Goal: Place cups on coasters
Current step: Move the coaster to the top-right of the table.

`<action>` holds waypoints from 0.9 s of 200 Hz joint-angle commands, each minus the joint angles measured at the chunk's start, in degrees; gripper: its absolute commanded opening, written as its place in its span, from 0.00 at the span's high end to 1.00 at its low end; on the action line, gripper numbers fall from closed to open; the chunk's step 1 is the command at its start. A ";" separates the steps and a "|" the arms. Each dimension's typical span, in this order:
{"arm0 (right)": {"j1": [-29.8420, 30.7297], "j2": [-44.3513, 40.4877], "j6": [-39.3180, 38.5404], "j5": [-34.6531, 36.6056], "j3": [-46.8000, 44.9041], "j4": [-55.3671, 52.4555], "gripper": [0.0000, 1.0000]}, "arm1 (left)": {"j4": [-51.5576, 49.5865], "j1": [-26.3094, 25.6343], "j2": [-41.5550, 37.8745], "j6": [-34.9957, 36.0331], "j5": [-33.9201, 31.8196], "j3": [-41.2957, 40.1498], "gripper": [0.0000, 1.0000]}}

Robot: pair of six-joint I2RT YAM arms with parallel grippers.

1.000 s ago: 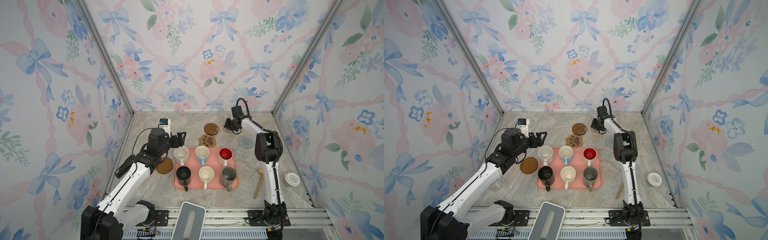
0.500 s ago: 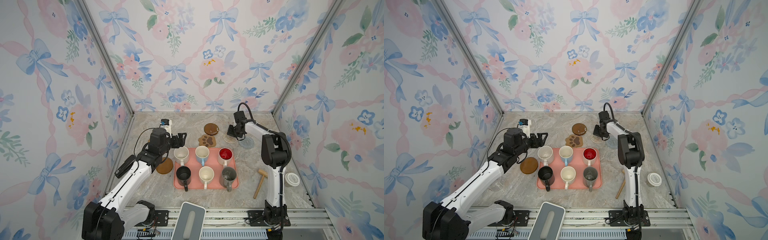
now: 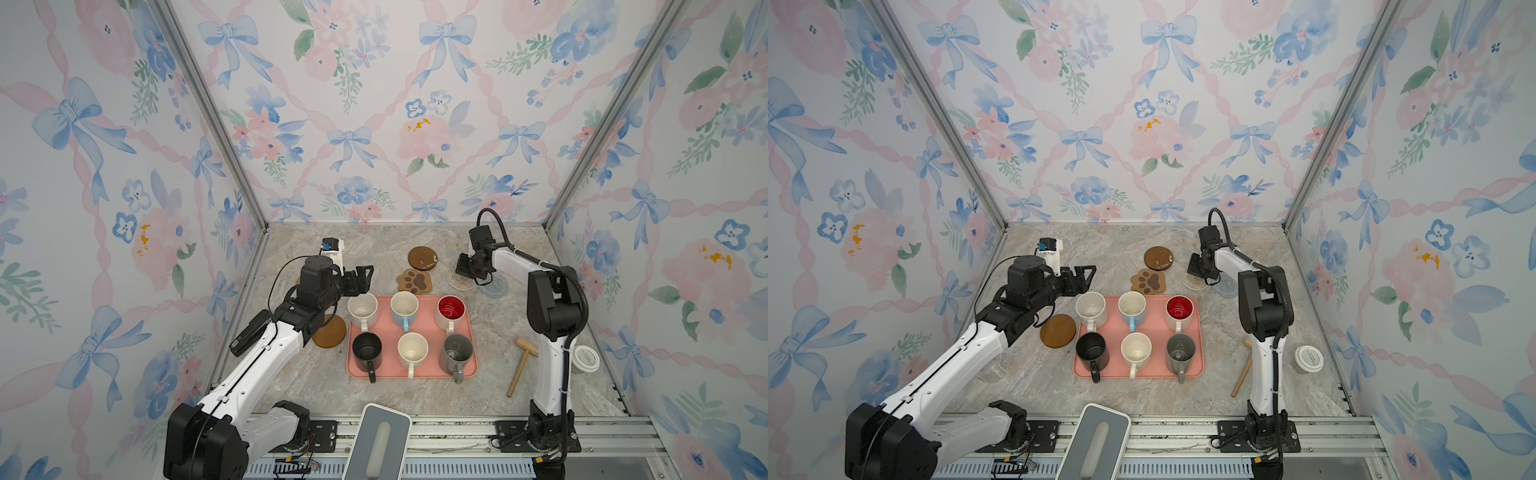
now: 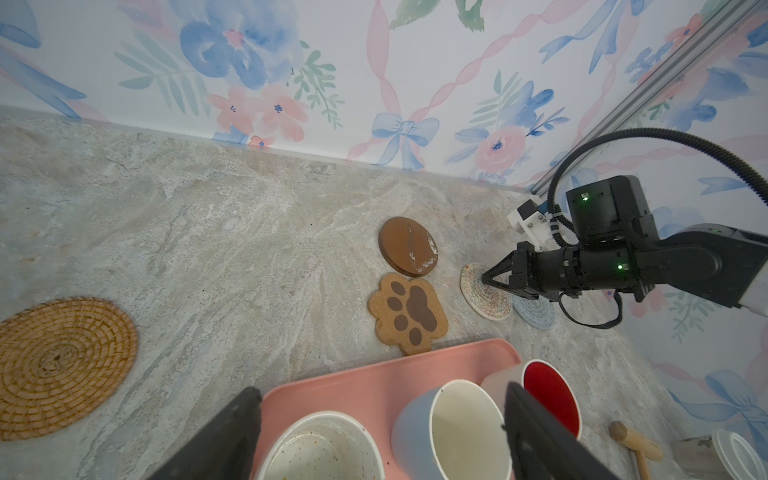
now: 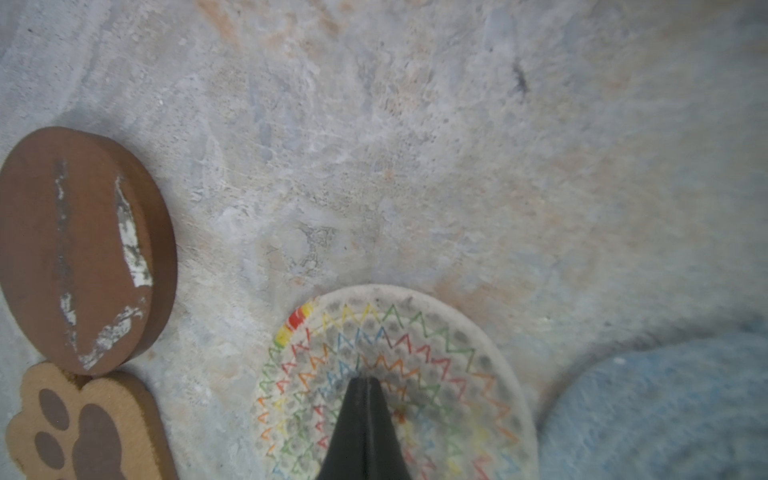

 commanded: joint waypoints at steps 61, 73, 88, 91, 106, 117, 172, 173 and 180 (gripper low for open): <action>0.77 -4.79 0.39 -1.76 -2.81 -0.31 1.00 | -0.32 -0.39 -0.97 0.61 0.37 0.34 0.13; 0.69 -6.33 0.56 -1.99 -2.28 0.69 1.00 | -0.31 -0.44 -1.12 0.69 0.34 0.41 0.13; 0.51 -8.22 0.45 -2.10 -1.14 0.70 0.95 | -0.32 -0.43 -1.14 0.64 0.26 0.56 0.13; 0.43 -8.63 0.36 -2.09 -0.98 0.59 0.93 | -0.32 -0.45 -1.13 0.68 0.23 0.60 0.13; -0.05 -10.54 0.00 -1.68 -0.58 -0.42 0.90 | -0.39 -0.45 -0.97 0.74 0.35 0.78 0.13; -0.67 -12.04 -0.40 -1.52 -1.03 -1.34 0.89 | -0.31 -0.46 -0.97 0.81 0.30 0.86 0.13; -6.76 -19.14 -2.57 1.16 -11.40 -5.03 1.00 | -0.31 -0.67 -0.34 0.92 0.53 1.48 0.13; -6.90 -19.22 -2.63 1.20 -11.61 -5.02 1.00 | -0.31 -0.65 -0.30 0.89 0.55 1.48 0.13; -7.82 -19.86 -2.71 1.15 -13.26 -4.93 1.00 | -0.31 -0.71 -0.07 0.93 0.63 1.57 0.13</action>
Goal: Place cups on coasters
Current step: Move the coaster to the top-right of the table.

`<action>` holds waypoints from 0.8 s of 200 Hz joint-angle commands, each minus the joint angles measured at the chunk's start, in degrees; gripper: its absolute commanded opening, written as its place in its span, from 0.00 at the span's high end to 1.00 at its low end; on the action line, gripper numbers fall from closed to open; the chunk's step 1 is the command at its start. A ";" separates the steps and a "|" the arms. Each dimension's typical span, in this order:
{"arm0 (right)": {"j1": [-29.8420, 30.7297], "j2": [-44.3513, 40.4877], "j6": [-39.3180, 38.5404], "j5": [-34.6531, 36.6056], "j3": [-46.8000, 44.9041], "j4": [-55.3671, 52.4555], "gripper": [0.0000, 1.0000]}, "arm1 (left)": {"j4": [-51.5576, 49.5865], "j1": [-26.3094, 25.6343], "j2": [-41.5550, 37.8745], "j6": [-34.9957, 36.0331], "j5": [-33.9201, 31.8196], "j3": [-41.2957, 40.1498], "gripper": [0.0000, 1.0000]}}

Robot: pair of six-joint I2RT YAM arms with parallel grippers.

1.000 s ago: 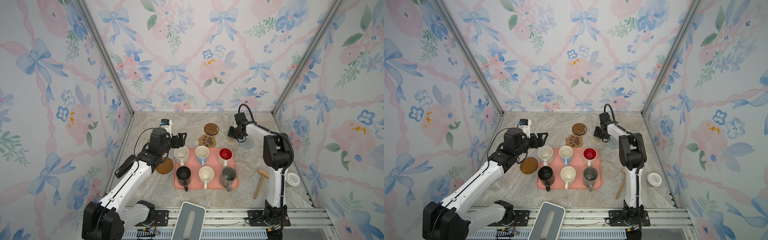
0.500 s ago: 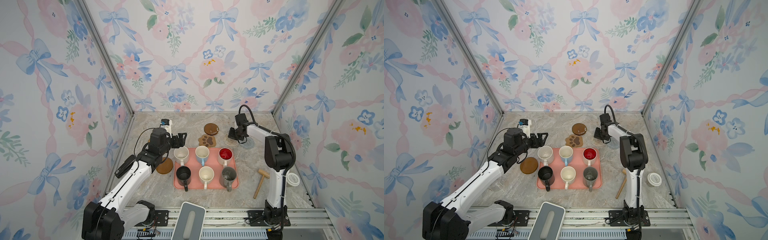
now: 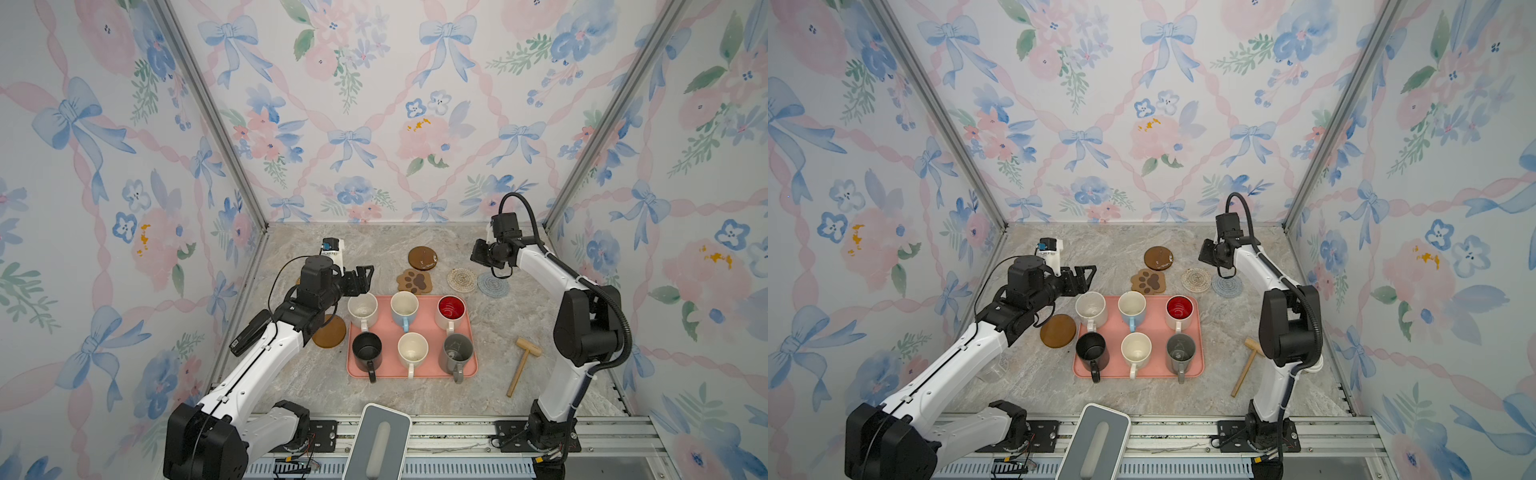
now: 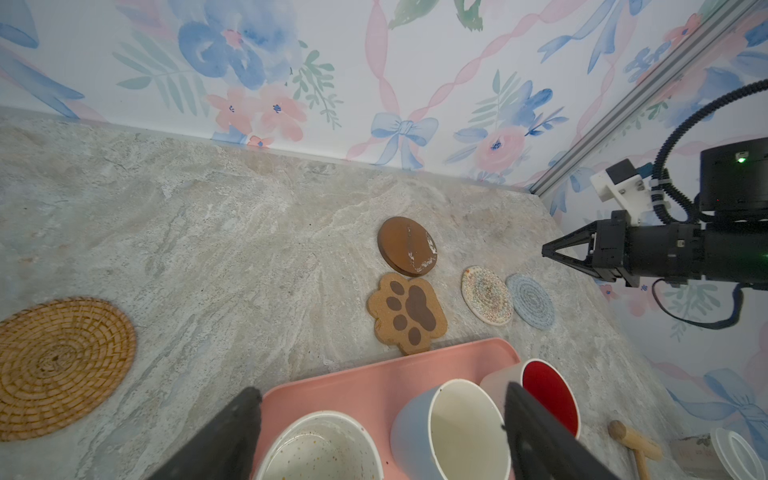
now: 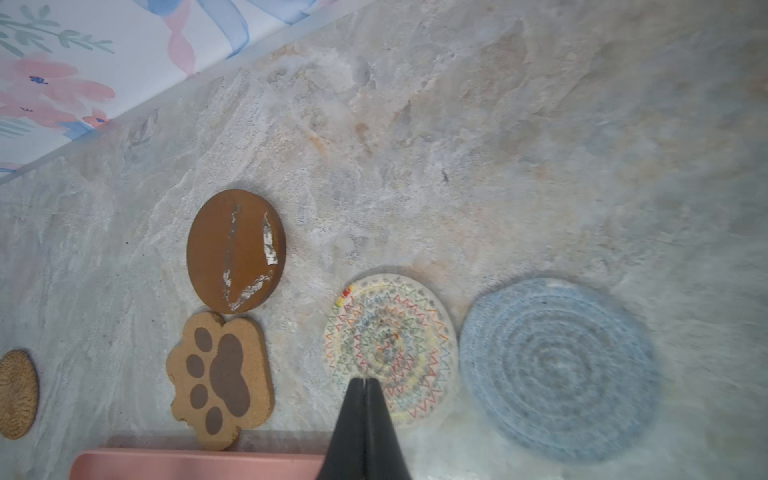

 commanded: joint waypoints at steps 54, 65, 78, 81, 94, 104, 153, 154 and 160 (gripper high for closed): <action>-6.08 -1.18 -2.28 1.72 -10.86 -3.49 1.00 | -0.29 -1.99 2.05 0.58 0.39 2.50 0.14; -6.31 -0.29 -2.23 1.54 -10.87 -3.49 1.00 | -0.29 -2.36 2.24 0.47 0.14 2.57 0.14; -6.62 0.91 -1.93 1.29 -10.72 -3.02 1.00 | -0.32 -2.78 2.50 0.45 -0.07 2.69 0.14; -6.73 1.17 -1.76 1.24 -10.72 -2.86 1.00 | -0.30 -2.86 2.51 0.49 -0.16 2.71 0.14; -7.16 2.35 -1.41 1.00 -10.44 -2.38 1.00 | -0.27 -3.06 2.59 0.45 -0.28 2.87 0.14; -7.34 3.18 -1.13 1.06 -10.22 -2.34 1.00 | -0.27 -3.20 2.57 0.45 -0.35 2.95 0.14; -7.89 6.85 0.05 0.18 -8.39 -0.92 1.00 | -0.25 -3.63 2.59 0.45 -0.82 3.02 0.14; -7.93 6.93 0.08 0.18 -8.35 -0.91 1.00 | -0.24 -3.61 2.59 0.45 -0.79 3.04 0.14; -7.89 7.40 0.06 0.10 -8.07 -1.04 1.00 | -0.32 -3.61 2.59 0.45 -0.85 3.05 0.14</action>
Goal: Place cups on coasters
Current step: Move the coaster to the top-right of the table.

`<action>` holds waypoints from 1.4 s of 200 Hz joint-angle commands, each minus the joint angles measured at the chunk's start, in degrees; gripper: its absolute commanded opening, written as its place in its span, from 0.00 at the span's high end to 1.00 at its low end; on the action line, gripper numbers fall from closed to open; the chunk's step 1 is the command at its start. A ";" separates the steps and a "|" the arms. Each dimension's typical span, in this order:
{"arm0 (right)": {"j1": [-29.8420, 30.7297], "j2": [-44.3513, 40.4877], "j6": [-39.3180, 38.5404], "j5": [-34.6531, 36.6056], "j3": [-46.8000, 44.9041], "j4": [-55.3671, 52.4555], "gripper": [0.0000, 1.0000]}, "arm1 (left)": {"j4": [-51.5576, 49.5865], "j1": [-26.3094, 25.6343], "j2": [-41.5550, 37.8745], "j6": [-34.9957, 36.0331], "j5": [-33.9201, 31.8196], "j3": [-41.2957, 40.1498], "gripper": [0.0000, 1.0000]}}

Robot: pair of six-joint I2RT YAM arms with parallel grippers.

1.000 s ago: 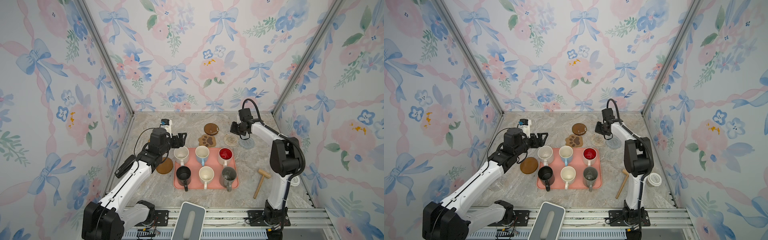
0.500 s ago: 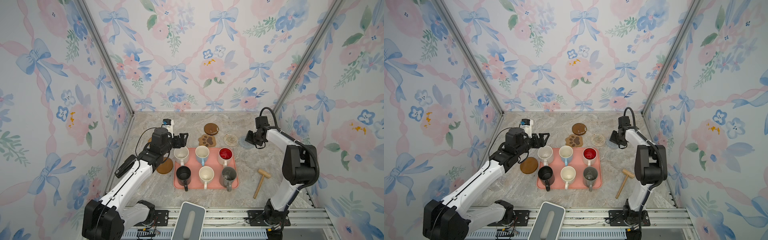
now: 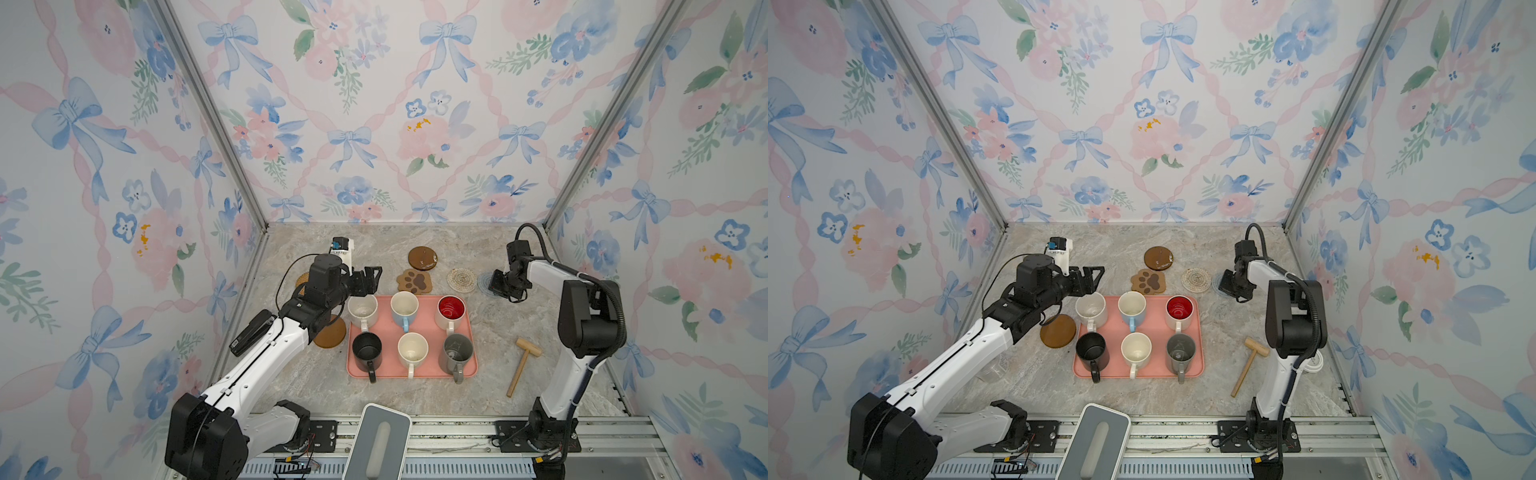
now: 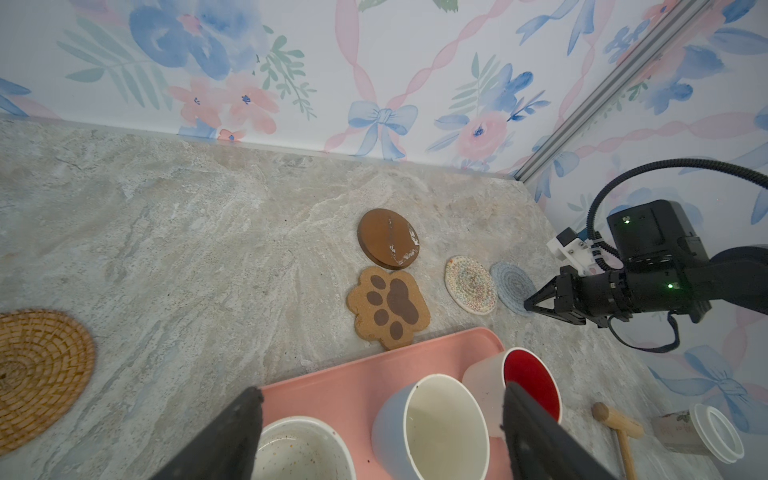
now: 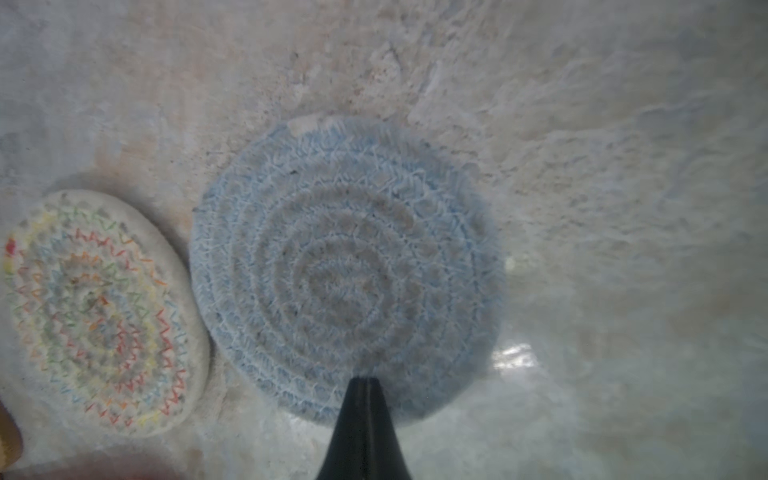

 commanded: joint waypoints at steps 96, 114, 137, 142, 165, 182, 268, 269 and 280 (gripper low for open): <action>-0.89 6.86 1.62 -1.57 5.02 0.67 1.00 | -0.27 -0.73 0.55 0.45 -1.14 1.44 0.14; -1.00 6.22 1.83 -1.35 4.63 1.12 1.00 | -0.29 -0.77 0.65 0.54 -1.41 1.68 0.14; -0.94 3.59 2.06 -2.31 3.47 2.81 1.00 | -0.30 -0.79 2.21 1.47 -0.77 3.55 0.14; -0.93 2.64 2.24 -2.59 2.96 3.47 1.00 | -0.32 -0.85 2.96 1.86 -0.52 4.39 0.14; -0.78 -3.41 2.97 -3.41 0.14 8.03 1.00 | -0.39 -0.79 7.62 4.08 1.65 9.78 0.16; -0.54 -8.17 3.05 -4.51 -0.93 10.07 1.00 | -0.58 -0.97 12.55 6.67 3.94 15.06 0.25; 4.99 -27.76 1.68 -2.85 -3.67 7.65 0.85 | -17.96 -4.87 47.29 18.93 9.22 51.74 0.27; 5.11 -27.94 1.71 -2.74 -3.79 7.65 0.84 | -18.37 -4.94 47.70 19.09 8.92 52.20 0.27; 6.27 -30.10 1.64 -1.92 -5.39 7.73 0.80 | -21.86 -5.95 52.35 20.53 6.16 58.12 0.26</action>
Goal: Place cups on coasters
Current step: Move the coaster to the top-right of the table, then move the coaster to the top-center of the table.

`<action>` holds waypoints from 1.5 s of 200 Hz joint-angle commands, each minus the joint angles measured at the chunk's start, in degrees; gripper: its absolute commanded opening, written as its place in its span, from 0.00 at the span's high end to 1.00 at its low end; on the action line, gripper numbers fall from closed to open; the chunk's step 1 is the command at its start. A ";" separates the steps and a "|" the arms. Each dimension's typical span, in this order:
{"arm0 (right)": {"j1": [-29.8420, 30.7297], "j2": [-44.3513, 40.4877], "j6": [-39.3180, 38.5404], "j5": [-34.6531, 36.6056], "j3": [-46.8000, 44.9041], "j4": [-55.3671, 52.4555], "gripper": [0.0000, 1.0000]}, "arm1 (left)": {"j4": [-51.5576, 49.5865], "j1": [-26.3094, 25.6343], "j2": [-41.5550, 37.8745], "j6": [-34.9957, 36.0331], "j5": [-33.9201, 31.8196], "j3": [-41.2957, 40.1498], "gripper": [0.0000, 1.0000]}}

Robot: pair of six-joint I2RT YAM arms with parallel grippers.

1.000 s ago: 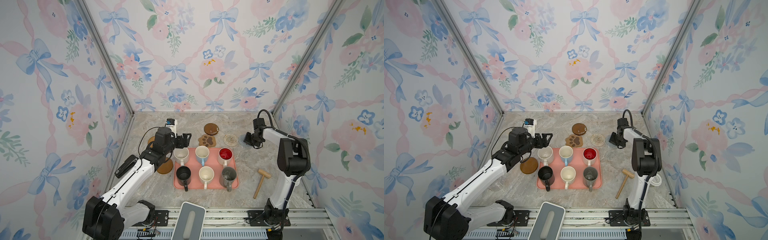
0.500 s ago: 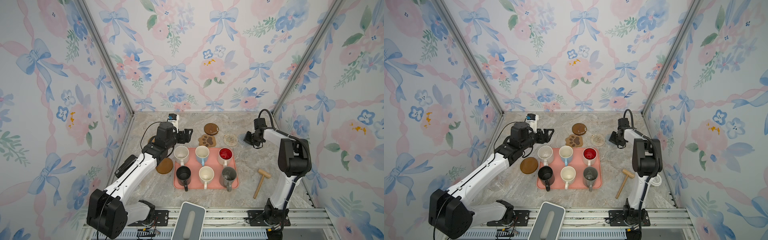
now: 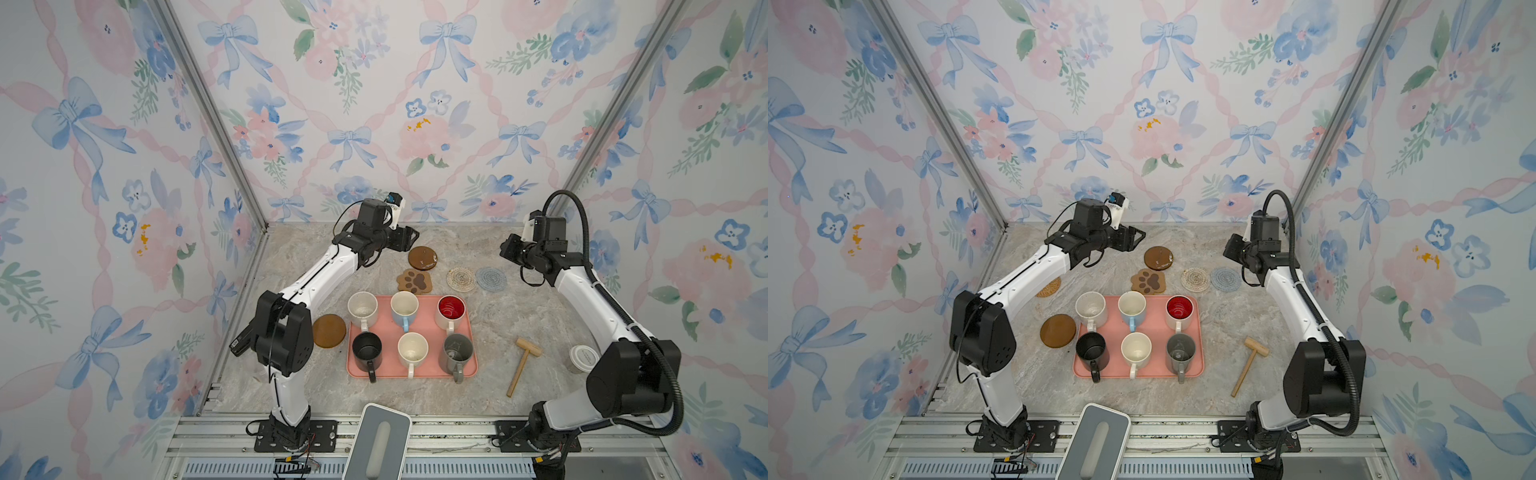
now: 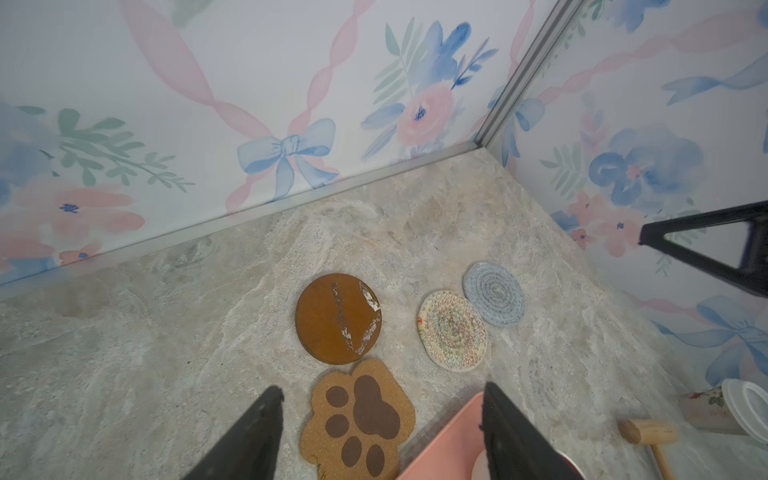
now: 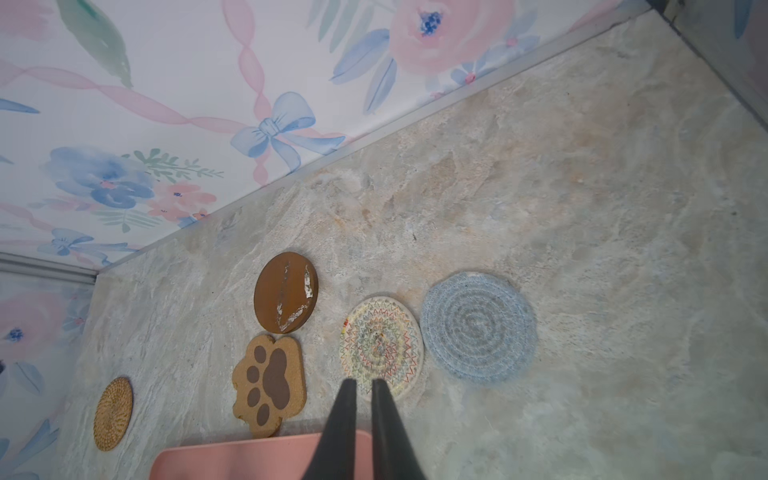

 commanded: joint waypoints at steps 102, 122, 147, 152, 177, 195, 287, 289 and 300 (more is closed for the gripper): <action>6.61 -16.27 2.90 4.32 -17.55 -3.20 0.77 | -14.02 -3.75 32.13 6.24 -4.37 32.86 0.26; 6.75 -18.34 3.27 5.19 -19.67 -3.88 0.77 | -14.03 -4.45 35.38 6.19 -5.83 35.65 0.24; 6.78 -20.28 3.28 6.54 -20.95 -5.32 0.76 | -13.95 -5.40 39.05 6.24 -7.15 38.51 0.22; 6.78 -20.50 3.20 6.75 -21.12 -5.55 0.76 | -13.99 -5.63 39.56 6.24 -7.47 39.04 0.22; 6.78 -21.71 3.14 7.13 -21.48 -6.31 0.76 | -13.90 -6.56 42.03 6.24 -9.50 41.43 0.21; 6.76 -22.31 3.22 7.11 -21.70 -6.62 0.75 | -13.81 -7.09 43.43 6.49 -11.39 42.79 0.20; 6.74 -23.49 3.46 7.21 -22.39 -7.15 0.75 | -13.24 -7.87 47.24 6.77 -18.71 44.60 0.19; 6.78 -23.51 3.45 7.26 -22.41 -7.19 0.75 | -13.21 -7.82 47.28 6.77 -18.81 44.57 0.19; 6.78 -23.60 3.45 7.33 -22.54 -7.24 0.75 | -12.97 -7.81 47.53 6.77 -19.22 44.62 0.19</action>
